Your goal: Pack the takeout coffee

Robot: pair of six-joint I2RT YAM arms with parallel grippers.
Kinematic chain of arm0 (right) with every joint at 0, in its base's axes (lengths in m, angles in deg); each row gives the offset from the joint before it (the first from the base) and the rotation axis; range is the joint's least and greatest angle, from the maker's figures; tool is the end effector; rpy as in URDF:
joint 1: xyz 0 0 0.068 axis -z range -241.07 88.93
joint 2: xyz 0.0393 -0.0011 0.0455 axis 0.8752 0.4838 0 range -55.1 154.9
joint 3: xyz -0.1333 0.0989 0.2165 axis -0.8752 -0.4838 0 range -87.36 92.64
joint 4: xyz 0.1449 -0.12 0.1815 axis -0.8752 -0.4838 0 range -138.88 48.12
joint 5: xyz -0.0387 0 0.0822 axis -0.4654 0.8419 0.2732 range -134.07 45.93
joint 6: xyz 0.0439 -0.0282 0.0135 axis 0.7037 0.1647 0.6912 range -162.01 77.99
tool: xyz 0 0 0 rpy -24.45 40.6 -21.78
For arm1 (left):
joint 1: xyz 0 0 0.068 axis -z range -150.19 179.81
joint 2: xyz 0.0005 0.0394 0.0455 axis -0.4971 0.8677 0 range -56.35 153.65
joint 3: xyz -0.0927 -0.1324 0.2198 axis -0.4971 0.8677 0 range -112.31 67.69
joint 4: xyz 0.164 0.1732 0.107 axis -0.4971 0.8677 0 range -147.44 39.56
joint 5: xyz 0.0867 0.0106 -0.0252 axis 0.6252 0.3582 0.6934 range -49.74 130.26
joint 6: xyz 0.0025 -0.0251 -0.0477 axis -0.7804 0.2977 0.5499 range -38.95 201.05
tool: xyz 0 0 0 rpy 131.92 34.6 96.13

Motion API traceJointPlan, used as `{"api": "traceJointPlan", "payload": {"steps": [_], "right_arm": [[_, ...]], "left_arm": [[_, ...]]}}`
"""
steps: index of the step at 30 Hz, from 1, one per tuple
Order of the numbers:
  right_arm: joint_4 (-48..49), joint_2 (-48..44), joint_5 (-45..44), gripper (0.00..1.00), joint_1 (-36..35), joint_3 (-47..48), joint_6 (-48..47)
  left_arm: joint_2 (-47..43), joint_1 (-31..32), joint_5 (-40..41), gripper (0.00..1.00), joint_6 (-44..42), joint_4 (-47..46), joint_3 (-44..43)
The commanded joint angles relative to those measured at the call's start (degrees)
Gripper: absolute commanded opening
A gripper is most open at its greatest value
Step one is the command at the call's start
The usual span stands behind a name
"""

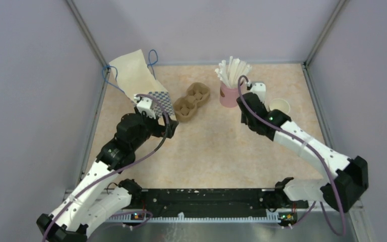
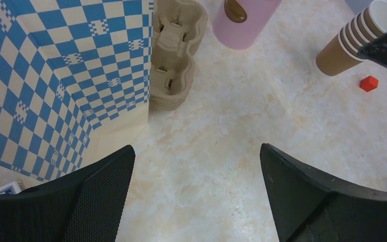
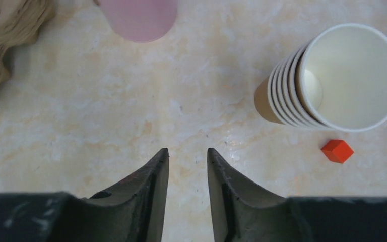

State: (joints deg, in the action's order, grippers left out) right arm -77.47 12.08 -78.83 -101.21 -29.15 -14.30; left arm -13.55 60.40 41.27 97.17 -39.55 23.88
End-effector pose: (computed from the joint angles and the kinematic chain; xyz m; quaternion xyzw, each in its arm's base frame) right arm 0.1984 0.1408 0.3055 0.0194 0.8876 -0.0230 0.4596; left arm 0.1511 -0.0886 0.3254 0.0960 0.7975 -0.2297 0.5496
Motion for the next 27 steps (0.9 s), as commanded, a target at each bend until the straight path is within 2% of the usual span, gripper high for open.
{"api": "traceJointPlan", "payload": {"steps": [1,3,6,16,27], "right_arm": [[-8.9,6.5,-2.8,0.30,5.7,9.5,-4.2],[-7.4,6.9,1.2,0.27,8.8,11.0,-7.2],[-4.9,7.5,6.2,0.27,12.1,13.6,-11.8],[-11.7,21.3,9.3,0.24,21.6,26.5,-15.6],[-11.5,18.8,13.0,0.26,26.6,21.4,-16.1]], "left_arm": [[-2.7,0.2,-3.0,0.99,-2.6,-2.2,0.1],[-3.0,0.2,-4.2,0.99,-2.8,-1.4,0.0],[-3.7,0.1,-5.5,0.99,-3.0,-1.3,0.6],[-3.8,0.2,-8.7,0.99,-2.9,-1.6,1.6],[-3.6,0.1,-10.1,0.99,-3.0,-2.0,1.7]]}}
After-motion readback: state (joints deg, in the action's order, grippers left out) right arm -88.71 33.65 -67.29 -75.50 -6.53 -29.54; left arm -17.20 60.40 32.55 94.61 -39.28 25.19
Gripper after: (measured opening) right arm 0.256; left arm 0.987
